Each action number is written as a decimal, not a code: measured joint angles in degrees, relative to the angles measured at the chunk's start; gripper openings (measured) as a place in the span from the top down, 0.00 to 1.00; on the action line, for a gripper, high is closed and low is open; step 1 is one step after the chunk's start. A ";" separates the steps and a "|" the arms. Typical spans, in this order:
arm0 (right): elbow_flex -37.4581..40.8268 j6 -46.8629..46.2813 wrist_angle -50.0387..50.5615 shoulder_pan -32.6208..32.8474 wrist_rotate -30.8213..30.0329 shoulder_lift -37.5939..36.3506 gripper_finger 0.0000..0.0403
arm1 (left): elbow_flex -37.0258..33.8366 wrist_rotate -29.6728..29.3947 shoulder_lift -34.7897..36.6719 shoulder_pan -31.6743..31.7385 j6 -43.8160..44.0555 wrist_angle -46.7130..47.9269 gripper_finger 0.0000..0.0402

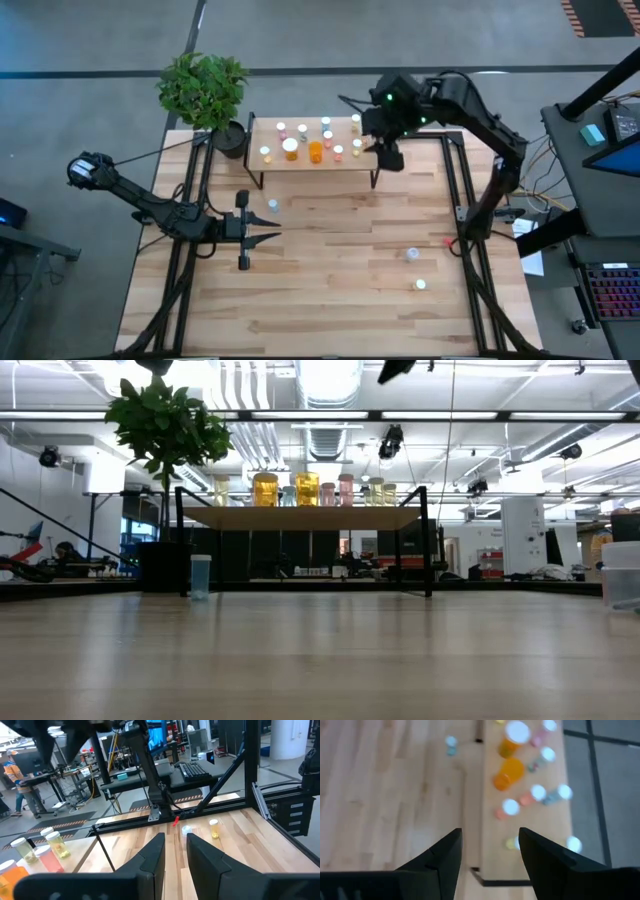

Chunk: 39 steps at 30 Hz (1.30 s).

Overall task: Pick and place medicine bottles onto shelf by color
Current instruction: Put the blue pill bottle on the shelf

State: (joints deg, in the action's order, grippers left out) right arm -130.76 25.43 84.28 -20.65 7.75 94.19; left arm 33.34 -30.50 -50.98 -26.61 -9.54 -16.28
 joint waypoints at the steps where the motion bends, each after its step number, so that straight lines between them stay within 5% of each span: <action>1: 0.03 -0.39 -0.03 1.18 0.01 -0.14 0.54 | 0.00 -0.02 0.00 0.02 0.00 0.00 0.84; 18: 11.32 -9.17 -2.16 19.46 -0.03 -3.19 0.54 | 0.00 -0.01 0.00 0.01 0.10 0.15 0.84; 39: 59.65 -13.04 -50.87 29.33 -0.24 -20.22 0.54 | 0.00 0.02 0.00 0.01 7.70 0.05 0.84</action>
State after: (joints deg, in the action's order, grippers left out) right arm -71.11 12.39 33.40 8.69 7.51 73.96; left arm 33.34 -30.49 -50.98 -26.60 -1.84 -16.22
